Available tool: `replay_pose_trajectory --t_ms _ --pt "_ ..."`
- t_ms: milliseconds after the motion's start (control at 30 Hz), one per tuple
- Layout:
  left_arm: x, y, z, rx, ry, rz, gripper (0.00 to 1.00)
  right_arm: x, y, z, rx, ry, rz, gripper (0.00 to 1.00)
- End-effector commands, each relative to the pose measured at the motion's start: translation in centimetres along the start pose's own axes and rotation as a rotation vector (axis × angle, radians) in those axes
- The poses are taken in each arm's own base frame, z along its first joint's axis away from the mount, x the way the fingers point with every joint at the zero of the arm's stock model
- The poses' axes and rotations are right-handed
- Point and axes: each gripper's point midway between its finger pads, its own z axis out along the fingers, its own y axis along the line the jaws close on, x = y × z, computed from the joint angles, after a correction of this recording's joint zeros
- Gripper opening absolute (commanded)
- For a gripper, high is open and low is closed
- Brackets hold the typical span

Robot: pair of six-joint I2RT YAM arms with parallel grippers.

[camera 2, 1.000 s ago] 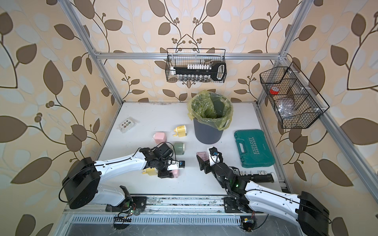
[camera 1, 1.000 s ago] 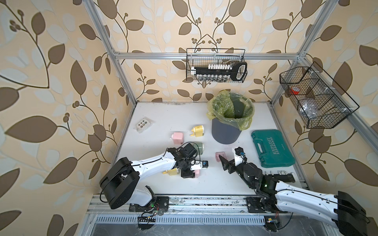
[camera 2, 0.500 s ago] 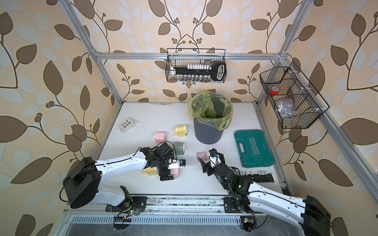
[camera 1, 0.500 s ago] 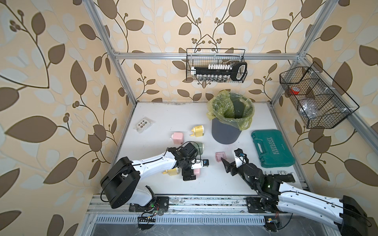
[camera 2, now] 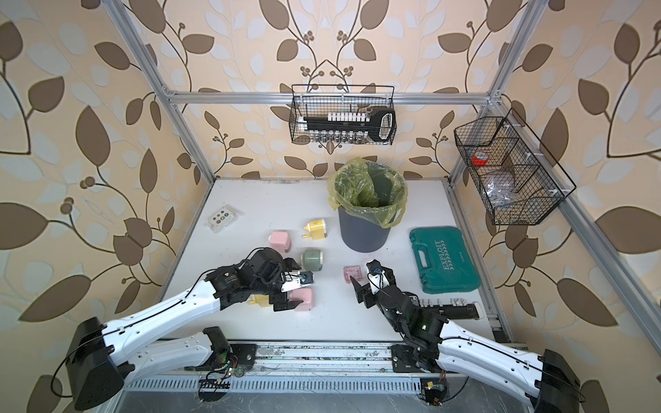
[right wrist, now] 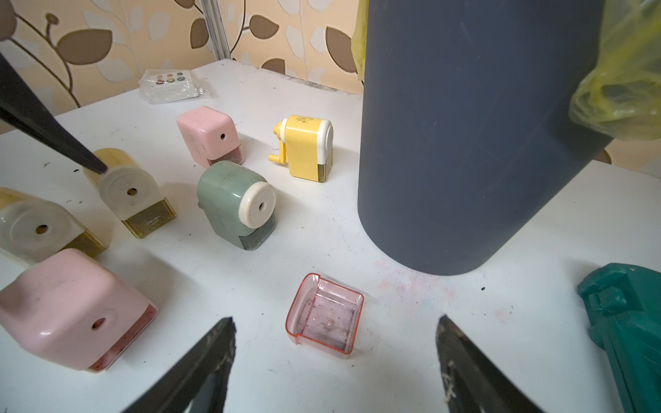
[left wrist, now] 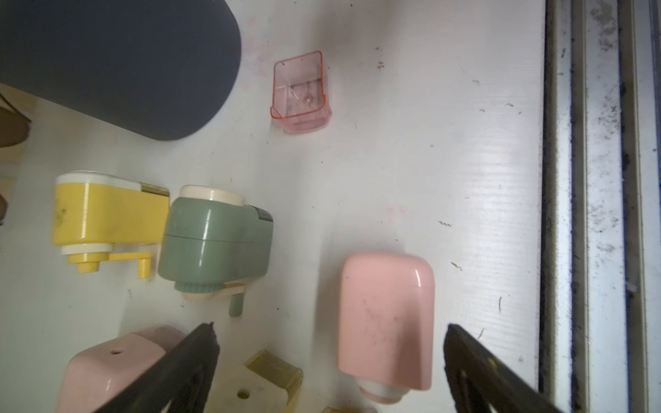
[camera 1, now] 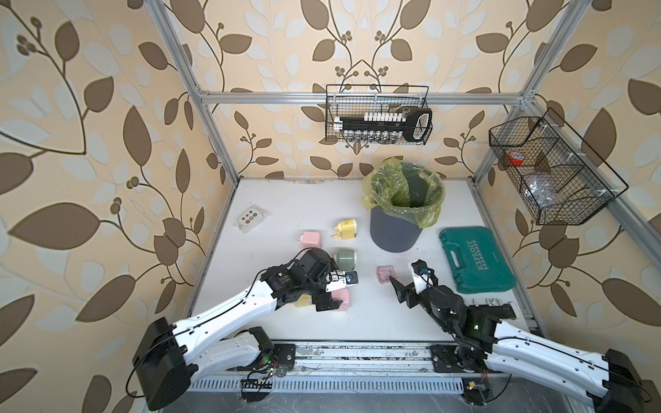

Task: Take out the pencil sharpener tray and clean the shavings
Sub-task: Pick up the pencil sharpener from the center of the board.

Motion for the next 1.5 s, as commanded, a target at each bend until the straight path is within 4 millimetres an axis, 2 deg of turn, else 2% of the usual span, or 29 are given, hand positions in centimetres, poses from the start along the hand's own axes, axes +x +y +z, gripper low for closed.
replay_pose_trajectory --t_ms 0,67,233,433,600,800,1000,1167,1467 --pt "-1.1 2.5 -1.4 -0.094 -0.073 -0.074 0.99 -1.9 -0.4 -0.4 0.016 -0.030 -0.003 0.84" --pt "-1.3 3.6 -1.7 -0.097 -0.084 -0.087 0.99 -2.2 -0.5 -0.5 0.016 -0.036 -0.002 0.84" --pt "-1.4 5.8 -1.1 0.001 -0.047 -0.088 0.99 -3.0 -0.5 -0.7 0.018 -0.040 -0.009 0.83" --pt "-1.9 7.9 1.7 0.125 0.031 0.028 0.91 -2.9 -1.3 -0.8 0.062 -0.021 -0.026 0.82" --pt "-1.8 8.6 4.4 0.256 0.099 0.054 0.81 -2.4 -1.7 -1.0 0.073 -0.010 -0.003 0.82" --pt "-1.2 8.6 6.7 0.338 0.134 0.059 0.79 -1.9 -1.7 -1.4 0.054 -0.015 0.032 0.82" --pt "1.4 7.8 9.1 0.379 0.212 0.050 0.72 -1.4 -1.7 -1.4 0.050 -0.006 0.049 0.83" --pt "2.1 7.2 10.8 0.389 0.221 0.026 0.72 -0.5 -1.3 -1.2 0.036 0.028 0.052 0.83" --pt "3.9 5.7 12.8 0.425 0.286 0.029 0.71 -0.4 -1.3 -1.3 0.026 0.034 0.059 0.83"
